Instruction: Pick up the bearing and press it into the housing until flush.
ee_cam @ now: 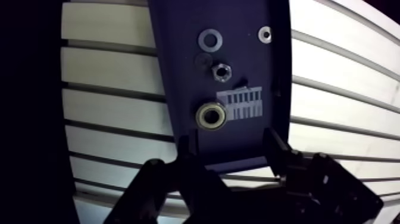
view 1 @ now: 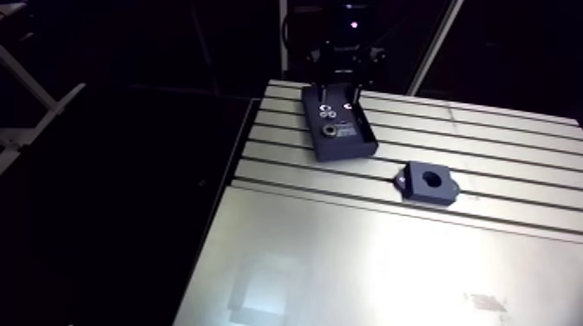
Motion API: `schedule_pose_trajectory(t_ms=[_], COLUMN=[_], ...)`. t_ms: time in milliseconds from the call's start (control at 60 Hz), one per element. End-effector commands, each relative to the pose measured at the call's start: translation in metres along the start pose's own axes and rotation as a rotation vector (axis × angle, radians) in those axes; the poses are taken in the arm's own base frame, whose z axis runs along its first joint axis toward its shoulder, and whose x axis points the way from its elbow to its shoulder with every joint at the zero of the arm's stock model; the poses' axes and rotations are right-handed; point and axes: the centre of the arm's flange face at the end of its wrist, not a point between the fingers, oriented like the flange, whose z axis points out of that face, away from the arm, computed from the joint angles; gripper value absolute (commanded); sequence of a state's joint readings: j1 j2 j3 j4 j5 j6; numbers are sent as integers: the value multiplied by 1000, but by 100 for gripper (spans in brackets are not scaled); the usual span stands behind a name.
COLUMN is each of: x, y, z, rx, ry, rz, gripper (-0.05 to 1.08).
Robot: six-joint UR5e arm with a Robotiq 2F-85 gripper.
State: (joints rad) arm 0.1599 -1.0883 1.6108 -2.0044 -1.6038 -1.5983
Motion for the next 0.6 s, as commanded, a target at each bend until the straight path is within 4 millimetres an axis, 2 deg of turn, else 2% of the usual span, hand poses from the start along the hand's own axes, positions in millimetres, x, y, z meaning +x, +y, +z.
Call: schedule_pose_trajectory(t_ms=[17,600], x=[3,1], y=[-2,-6], z=[12,42], rx=[4,1], ry=[2,-18], rz=[1,-6], gripper=[35,35])
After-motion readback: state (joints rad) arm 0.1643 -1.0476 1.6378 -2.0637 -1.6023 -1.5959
